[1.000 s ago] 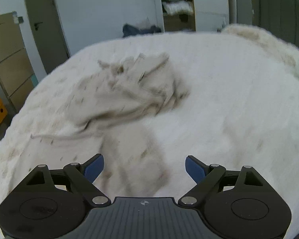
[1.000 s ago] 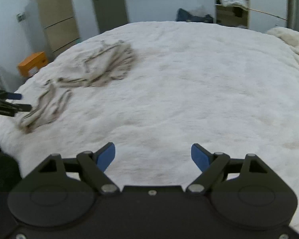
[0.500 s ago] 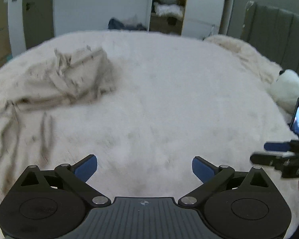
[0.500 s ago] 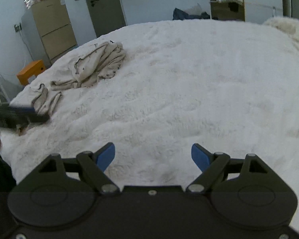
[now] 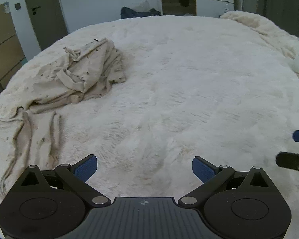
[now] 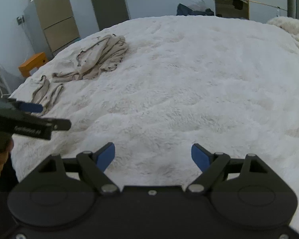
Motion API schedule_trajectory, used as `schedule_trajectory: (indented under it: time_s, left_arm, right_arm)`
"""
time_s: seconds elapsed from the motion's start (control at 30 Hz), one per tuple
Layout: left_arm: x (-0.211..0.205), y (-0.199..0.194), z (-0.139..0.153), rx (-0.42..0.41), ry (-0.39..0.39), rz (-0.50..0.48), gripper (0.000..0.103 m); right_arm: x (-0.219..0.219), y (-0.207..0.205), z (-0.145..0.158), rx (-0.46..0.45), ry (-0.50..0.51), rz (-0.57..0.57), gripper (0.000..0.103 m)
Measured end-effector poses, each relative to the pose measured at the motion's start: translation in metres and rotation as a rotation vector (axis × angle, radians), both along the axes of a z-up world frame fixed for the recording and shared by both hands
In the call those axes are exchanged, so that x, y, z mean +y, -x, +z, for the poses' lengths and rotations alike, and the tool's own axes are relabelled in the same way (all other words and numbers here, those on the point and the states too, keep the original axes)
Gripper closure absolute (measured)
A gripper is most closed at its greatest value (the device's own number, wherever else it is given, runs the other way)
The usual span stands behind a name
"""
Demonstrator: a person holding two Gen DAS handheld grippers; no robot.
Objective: Fold clothes
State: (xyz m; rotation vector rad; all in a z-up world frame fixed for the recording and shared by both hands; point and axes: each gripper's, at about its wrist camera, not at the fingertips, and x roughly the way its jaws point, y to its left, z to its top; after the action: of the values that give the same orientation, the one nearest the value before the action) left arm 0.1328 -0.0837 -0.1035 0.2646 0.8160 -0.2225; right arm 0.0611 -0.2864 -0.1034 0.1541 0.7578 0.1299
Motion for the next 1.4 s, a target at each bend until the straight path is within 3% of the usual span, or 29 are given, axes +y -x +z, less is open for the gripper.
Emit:
schedule_trajectory:
  time_s: [0.17,0.33,0.5,0.6,0.73,0.83,0.93,1.0,1.03,1.07,1.17,1.33,1.4]
  left_arm:
    - [-0.003,-0.005,0.005,-0.024,-0.056,-0.014,0.002]
    - [0.007,-0.030,0.014,-0.054,-0.032,0.018,0.002]
    - [0.029,-0.097,0.031,-0.154,-0.108,0.072,0.002]
    - [0.043,-0.140,0.040,-0.187,-0.068,0.073,0.002]
    - [0.045,-0.191,0.038,-0.204,-0.019,0.106,0.024]
    - [0.035,-0.235,0.022,-0.201,0.025,0.133,0.026]
    - [0.018,-0.264,0.007,-0.191,-0.030,0.130,0.032]
    - [0.006,-0.282,-0.003,-0.185,-0.084,0.120,0.052]
    - [0.001,-0.288,-0.007,-0.177,-0.108,0.108,0.070]
    - [-0.006,-0.294,-0.011,-0.162,-0.135,0.092,0.080]
    - [-0.014,-0.287,-0.010,-0.166,-0.142,0.058,0.095]
    - [-0.015,-0.230,0.017,-0.236,-0.055,-0.105,0.097]
    - [-0.014,-0.190,0.040,-0.276,0.013,-0.200,0.097]
  right_arm:
    - [0.003,0.000,0.002,-0.007,-0.022,0.052,0.020]
    - [0.006,0.000,0.002,-0.015,0.028,0.049,0.020]
    - [-0.002,-0.003,-0.001,0.003,0.005,0.032,0.020]
    - [-0.006,-0.008,-0.002,0.006,0.000,0.022,0.020]
    - [-0.011,-0.015,-0.004,0.009,-0.031,0.015,0.020]
    - [-0.012,-0.021,-0.009,0.023,-0.034,0.015,0.021]
    - [-0.012,-0.029,-0.015,0.044,-0.018,0.009,0.022]
    - [-0.013,-0.031,-0.018,0.052,-0.018,0.001,0.022]
    - [-0.014,-0.032,-0.019,0.053,-0.019,-0.001,0.022]
    - [-0.014,-0.032,-0.020,0.053,-0.019,-0.003,0.022]
    - [-0.015,-0.035,-0.021,0.054,-0.019,-0.017,0.022]
    - [-0.019,-0.036,-0.017,0.026,-0.024,-0.054,0.027]
    - [-0.024,-0.033,-0.014,0.002,-0.028,-0.084,0.029]
